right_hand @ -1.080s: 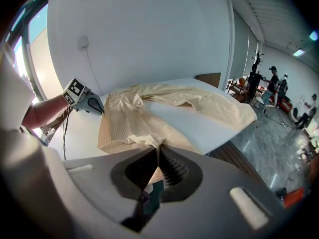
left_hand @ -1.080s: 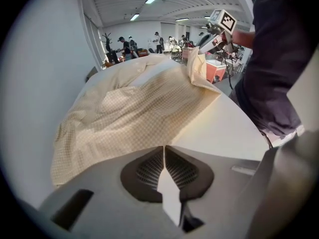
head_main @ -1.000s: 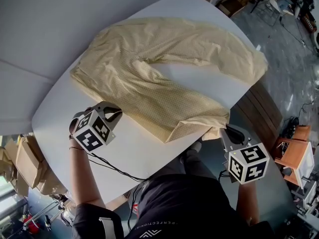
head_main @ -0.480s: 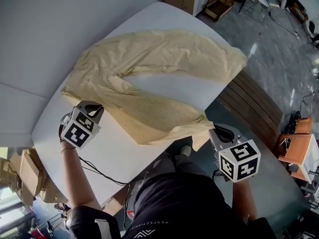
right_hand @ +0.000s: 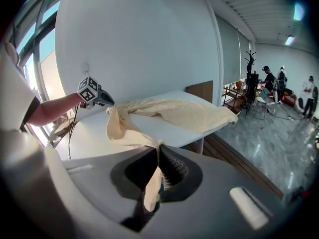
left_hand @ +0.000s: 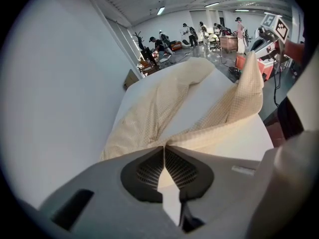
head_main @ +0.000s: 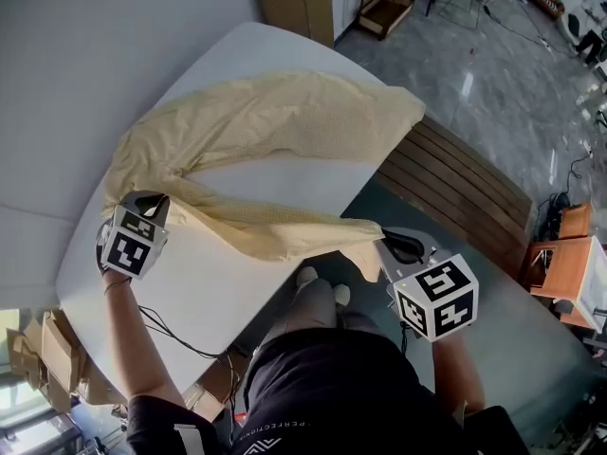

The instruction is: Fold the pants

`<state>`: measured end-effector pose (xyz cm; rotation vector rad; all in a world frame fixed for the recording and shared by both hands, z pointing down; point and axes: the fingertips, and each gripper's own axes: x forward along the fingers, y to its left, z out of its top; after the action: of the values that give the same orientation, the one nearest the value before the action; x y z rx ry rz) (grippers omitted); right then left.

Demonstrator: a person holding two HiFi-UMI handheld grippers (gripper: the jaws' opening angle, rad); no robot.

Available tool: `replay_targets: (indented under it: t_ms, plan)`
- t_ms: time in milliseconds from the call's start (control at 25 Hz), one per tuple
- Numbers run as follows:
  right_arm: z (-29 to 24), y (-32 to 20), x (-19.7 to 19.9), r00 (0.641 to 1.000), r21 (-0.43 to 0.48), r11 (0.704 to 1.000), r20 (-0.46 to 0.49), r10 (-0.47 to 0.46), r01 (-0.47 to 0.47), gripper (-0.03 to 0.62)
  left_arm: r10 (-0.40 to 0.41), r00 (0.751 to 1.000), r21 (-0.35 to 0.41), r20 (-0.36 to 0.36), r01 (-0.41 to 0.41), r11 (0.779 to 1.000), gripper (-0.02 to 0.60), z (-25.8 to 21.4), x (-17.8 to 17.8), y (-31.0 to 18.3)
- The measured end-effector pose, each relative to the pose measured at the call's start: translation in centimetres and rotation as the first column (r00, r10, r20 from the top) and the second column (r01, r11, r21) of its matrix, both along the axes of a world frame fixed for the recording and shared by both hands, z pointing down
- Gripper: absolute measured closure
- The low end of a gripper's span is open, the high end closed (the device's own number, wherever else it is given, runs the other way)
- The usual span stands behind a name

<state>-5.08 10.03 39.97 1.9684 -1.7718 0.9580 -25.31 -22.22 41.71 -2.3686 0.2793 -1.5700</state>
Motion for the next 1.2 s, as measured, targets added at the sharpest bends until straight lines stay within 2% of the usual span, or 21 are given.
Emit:
replay_targets:
  t_ms: [240, 600, 840, 1040, 1200]
  plan:
    - [-0.4, -1.0, 3.8, 1.000, -0.004, 1.000, 0.000, 0.012, -0.012, 0.589, -0.061, 0.998, 0.054, -0.017, 0.062, 0.997, 0.572, -1.5, 3.3, -3.2]
    - [-1.2, -4.8, 11.7, 0.999, -0.060, 0.997, -0.031, 0.037, -0.039, 0.589, -0.043, 0.998, 0.030, -0.035, 0.044, 0.999, 0.572, -2.5, 10.7, -7.1]
    - [-2.0, -6.3, 14.8, 0.998, -0.107, 0.994, -0.056, 0.030, -0.036, 0.589, -0.072, 0.996, 0.031, -0.050, 0.073, 0.997, 0.572, -2.9, 13.1, -9.2]
    - [-2.8, -6.4, 17.7, 0.999, -0.136, 0.991, -0.037, -0.014, 0.009, 0.589, -0.116, 0.993, 0.055, -0.026, 0.117, 0.992, 0.572, -3.9, 14.5, -9.9]
    - [-3.0, -8.1, 22.3, 0.998, -0.150, 0.987, -0.008, -0.062, 0.060, 0.589, -0.153, 0.988, 0.059, 0.003, 0.153, 0.986, 0.572, -4.6, 18.4, -11.6]
